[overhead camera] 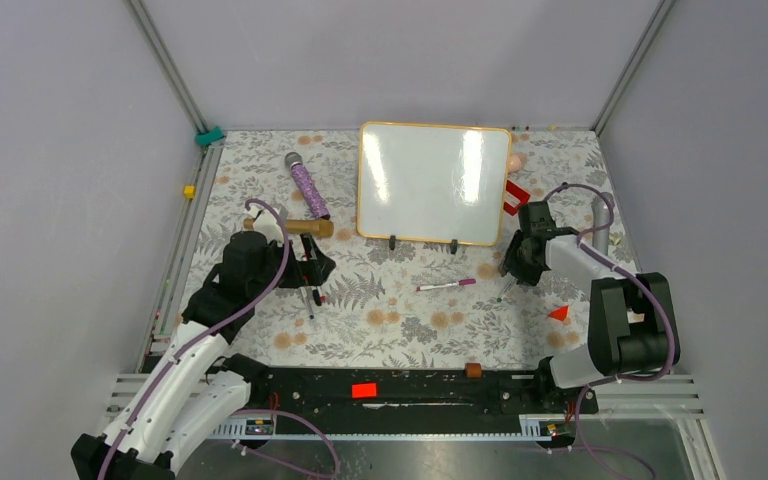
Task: Write a sentence on the whiteboard
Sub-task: Open the whiteboard marker at the center of the board.
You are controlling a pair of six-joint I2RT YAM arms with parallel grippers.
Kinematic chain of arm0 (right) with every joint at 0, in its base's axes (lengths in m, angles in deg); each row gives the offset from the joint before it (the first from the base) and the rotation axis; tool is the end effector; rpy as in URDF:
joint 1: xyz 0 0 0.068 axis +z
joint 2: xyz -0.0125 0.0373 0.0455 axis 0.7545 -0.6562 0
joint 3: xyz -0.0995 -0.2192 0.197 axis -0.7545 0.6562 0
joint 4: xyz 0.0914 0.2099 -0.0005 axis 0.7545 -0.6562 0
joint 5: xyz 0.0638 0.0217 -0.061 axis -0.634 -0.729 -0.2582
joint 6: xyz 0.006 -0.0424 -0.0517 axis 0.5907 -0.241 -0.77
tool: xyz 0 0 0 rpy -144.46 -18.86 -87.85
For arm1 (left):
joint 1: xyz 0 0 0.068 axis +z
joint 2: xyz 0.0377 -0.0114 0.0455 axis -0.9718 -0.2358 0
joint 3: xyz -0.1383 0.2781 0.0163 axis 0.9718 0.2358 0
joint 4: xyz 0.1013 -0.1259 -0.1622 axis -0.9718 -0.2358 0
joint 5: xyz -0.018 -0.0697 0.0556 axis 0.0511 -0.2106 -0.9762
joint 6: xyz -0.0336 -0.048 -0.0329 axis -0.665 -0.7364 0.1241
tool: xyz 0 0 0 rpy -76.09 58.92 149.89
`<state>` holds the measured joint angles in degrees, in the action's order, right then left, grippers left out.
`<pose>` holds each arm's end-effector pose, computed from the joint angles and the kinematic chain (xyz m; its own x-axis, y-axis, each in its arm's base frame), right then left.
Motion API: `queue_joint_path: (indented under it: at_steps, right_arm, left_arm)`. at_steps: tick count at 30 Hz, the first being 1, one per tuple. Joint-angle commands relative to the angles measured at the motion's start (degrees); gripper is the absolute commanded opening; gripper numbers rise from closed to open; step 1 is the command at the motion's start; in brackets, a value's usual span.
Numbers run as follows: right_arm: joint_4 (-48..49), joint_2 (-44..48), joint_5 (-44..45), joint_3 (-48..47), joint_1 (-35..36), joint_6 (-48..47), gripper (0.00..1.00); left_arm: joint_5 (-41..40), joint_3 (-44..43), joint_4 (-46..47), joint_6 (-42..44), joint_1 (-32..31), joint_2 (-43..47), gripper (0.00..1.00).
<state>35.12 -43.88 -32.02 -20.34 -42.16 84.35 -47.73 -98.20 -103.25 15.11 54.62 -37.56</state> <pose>0.2460 0.0246 0.2139 -0.8084 0.4054 -0.4269 0.3765 0.9135 0.1544 0.1023 -0.0483 0.2952 -0.6229 -0.2119 -0.7530 0.2235 0.8743 -0.4309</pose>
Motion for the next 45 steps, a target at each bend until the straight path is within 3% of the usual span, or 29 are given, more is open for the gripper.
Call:
queue_joint_path:
  at_steps: [1, 7, 10, 14, 19, 28, 33, 38, 43, 45]
  right_arm:
    - [-0.34, 0.36, 1.6, 1.3, -0.18, 2.65, 0.46]
    - [0.43, -0.08, 1.64, 1.61, -0.24, 3.0, 0.41]
    - [-0.15, -1.06, 1.97, 1.32, -0.22, 1.97, 0.31]
    - [-1.09, -1.9, 2.72, 0.49, -0.24, 0.95, 0.24]
    - [-1.71, -1.05, 1.32, -0.11, -0.23, 0.23, 0.01]
    - [0.0, 17.09, -9.18, 3.06, -0.23, -3.6, 0.0]
    - [6.67, 26.51, -25.11, 5.89, -0.24, -4.35, 0.0]
    - [13.29, 29.35, -39.66, 5.4, 1.24, -1.38, 0.0]
    - [12.39, 29.94, -37.91, 1.36, 11.03, -3.49, 0.0]
    - [12.14, 29.27, -35.97, -0.73, 16.23, -4.43, 0.0]
  left_arm:
    - [1.56, -1.03, 2.77, -0.39, -0.19, -0.45, 0.95]
    - [1.85, -1.04, 2.92, -0.39, -0.17, -0.69, 0.95]
    - [1.34, -0.93, 2.91, -0.34, -0.16, -0.45, 0.95]
    - [0.62, -0.85, 2.77, -0.39, -0.22, -0.17, 0.95]
    - [0.28, -1.0, 2.65, -0.39, -0.16, -0.38, 0.95]
    - [3.69, -2.09, 2.89, -0.96, -0.21, -2.59, 0.95]
    - [12.13, -2.56, 8.39, -5.37, -0.28, -4.64, 0.95]
    - [20.16, -1.52, 20.46, -13.38, -1.65, -8.1, 0.95]
    - [21.69, -3.8, 26.53, -17.37, -5.54, -14.21, 0.94]
    - [22.21, -4.65, 29.58, -18.29, -7.31, -16.31, 0.9]
